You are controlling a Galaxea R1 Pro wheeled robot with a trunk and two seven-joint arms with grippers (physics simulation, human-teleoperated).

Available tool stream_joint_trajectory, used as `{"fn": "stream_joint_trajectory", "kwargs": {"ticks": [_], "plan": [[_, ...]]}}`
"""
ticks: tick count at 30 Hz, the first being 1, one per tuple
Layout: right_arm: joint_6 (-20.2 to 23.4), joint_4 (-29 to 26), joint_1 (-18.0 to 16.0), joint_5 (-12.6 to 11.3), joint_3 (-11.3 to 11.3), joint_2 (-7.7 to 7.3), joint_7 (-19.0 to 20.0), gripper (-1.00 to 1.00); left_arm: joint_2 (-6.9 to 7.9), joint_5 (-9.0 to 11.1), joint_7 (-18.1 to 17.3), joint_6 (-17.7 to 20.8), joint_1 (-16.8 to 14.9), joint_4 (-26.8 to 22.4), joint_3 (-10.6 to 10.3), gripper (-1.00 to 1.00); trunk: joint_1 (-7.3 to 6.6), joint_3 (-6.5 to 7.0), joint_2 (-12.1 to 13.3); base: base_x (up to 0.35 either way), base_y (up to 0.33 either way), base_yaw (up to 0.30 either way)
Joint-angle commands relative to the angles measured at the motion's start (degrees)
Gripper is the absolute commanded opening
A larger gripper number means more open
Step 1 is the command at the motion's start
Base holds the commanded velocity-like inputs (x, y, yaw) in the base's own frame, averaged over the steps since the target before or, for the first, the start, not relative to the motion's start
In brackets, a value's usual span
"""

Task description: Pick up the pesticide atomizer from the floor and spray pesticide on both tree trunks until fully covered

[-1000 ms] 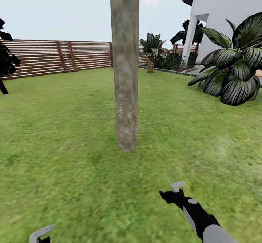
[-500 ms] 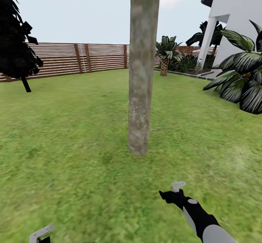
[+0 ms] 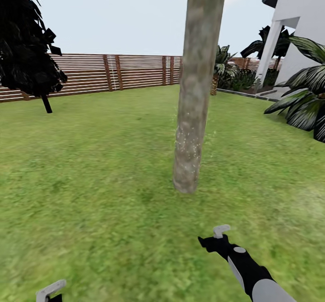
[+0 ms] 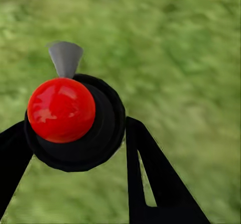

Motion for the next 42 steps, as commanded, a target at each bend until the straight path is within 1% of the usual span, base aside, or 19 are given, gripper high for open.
{"fn": "stream_joint_trajectory", "kwargs": {"ticks": [1,5,12,17,31,42], "plan": [[-0.1,0.0,0.0,0.6,-0.5,0.06,0.4,1.0,0.02,0.4,0.1,-0.2,0.0,0.1,-0.3,-1.0,-0.01,-0.05,0.0,0.0,0.306,0.0],[-0.1,0.2,0.0,0.6,-0.5,0.24,0.1,1.0,0.02,0.4,0.1,-0.2,0.0,0.1,-0.3,-1.0,-0.01,-0.05,0.0,0.0,0.145,0.128],[-0.2,0.2,0.0,0.6,-0.5,0.33,0.1,1.0,-0.04,0.5,0.1,-0.2,0.0,0.1,-0.3,-1.0,-0.01,-0.05,0.0,0.0,0.005,0.273],[-1.3,0.3,0.0,0.6,-0.5,0.29,0.1,1.0,-0.01,0.5,0.1,-0.2,0.0,0.1,-0.3,-1.0,-0.01,-0.05,0.0,0.0,0.0,0.278],[-1.3,0.3,0.0,0.6,-0.5,0.26,0.1,1.0,0.02,0.5,0.1,-0.1,0.0,0.1,-0.3,-1.0,-0.01,0.22,0.0,0.0,0.0,0.276],[-1.3,0.3,0.0,0.6,-0.5,0.26,0.1,1.0,0.02,0.4,0.1,-0.1,0.0,0.1,-0.3,-1.0,-2.42,2.77,4.4,0.0,0.0,0.241]]}}
